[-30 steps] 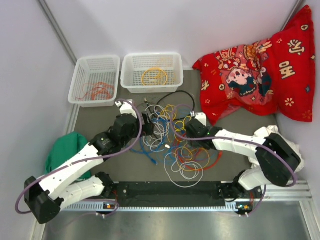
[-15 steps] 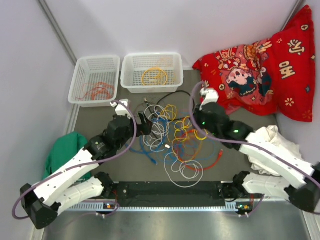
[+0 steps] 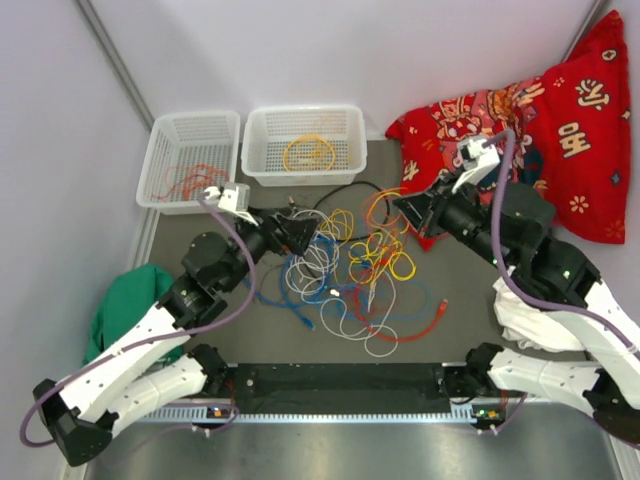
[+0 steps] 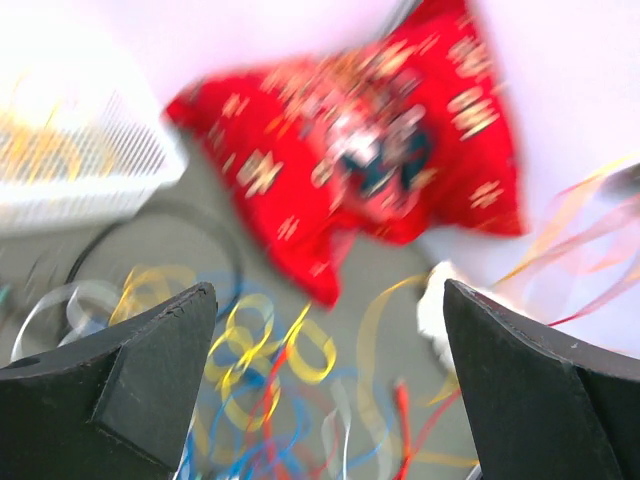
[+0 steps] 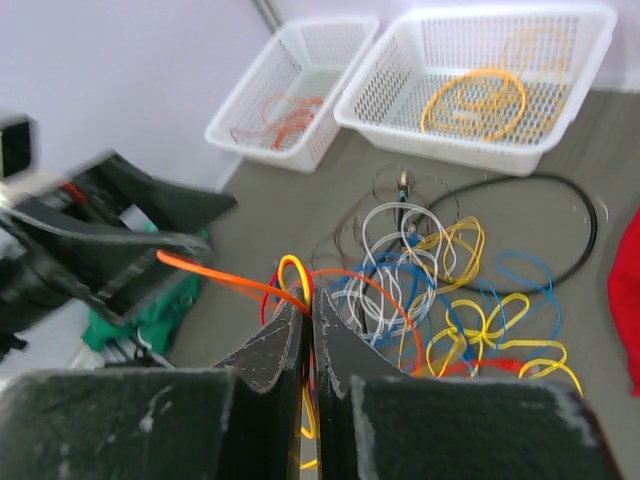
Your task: Untangle the cables
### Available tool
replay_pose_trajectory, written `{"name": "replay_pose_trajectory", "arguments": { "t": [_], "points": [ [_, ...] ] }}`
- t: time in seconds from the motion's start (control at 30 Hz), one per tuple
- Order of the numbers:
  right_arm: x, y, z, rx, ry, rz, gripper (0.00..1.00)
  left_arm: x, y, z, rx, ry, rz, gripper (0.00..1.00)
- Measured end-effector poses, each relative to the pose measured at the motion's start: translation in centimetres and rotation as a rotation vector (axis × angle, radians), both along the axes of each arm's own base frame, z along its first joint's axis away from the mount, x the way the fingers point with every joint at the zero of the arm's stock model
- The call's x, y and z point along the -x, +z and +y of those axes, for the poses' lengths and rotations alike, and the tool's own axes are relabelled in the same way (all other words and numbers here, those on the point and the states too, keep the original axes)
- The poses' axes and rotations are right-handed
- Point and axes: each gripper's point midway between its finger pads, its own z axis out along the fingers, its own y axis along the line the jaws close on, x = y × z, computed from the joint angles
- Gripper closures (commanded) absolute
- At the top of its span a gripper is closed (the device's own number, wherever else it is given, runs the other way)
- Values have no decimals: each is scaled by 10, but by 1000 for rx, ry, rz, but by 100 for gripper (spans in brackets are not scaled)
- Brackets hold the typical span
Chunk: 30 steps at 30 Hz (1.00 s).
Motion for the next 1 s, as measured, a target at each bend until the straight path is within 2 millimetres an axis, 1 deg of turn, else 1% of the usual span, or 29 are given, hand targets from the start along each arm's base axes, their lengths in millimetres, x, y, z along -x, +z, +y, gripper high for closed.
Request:
{"name": "replay_pose_trajectory", "arguments": {
  "t": [0.1, 0.2, 0.27, 0.37, 0.4, 0.5, 0.53, 0.6, 0.7, 0.87, 0.93, 1.0],
  "points": [
    [2, -18, 3, 44, 20, 42, 100, 8, 34, -2, 76, -43, -110, 1],
    [6, -23, 4, 60, 38, 59, 100, 19, 59, -7, 143, -101, -202, 2],
    [7, -23, 4, 60, 44, 60, 100, 23, 66, -15, 171, -149, -228, 3],
    [9, -23, 3, 59, 48, 60, 100, 30, 70, -33, 201, -251, -244, 11],
    [10, -24, 3, 59, 49, 59, 100, 31, 67, -42, 203, -293, -238, 15],
    [11, -29, 1, 69, 46, 69, 100, 41, 53, -69, 220, -448, -193, 21],
    [11, -31, 1, 71, 46, 72, 100, 45, 49, -76, 231, -493, -180, 21],
    [11, -34, 1, 75, 44, 79, 100, 57, 40, -91, 253, -584, -157, 20],
    [10, -37, 3, 74, 42, 92, 100, 88, 25, -114, 249, -720, -139, 16],
    [7, -42, 7, 72, 38, 117, 100, 140, 17, -139, 204, -869, -199, 14],
    [5, -45, 10, 72, 39, 129, 100, 150, 12, -147, 187, -897, -216, 14],
    [4, -49, 12, 74, 38, 142, 100, 147, 3, -153, 170, -894, -220, 14]
  ]
}}
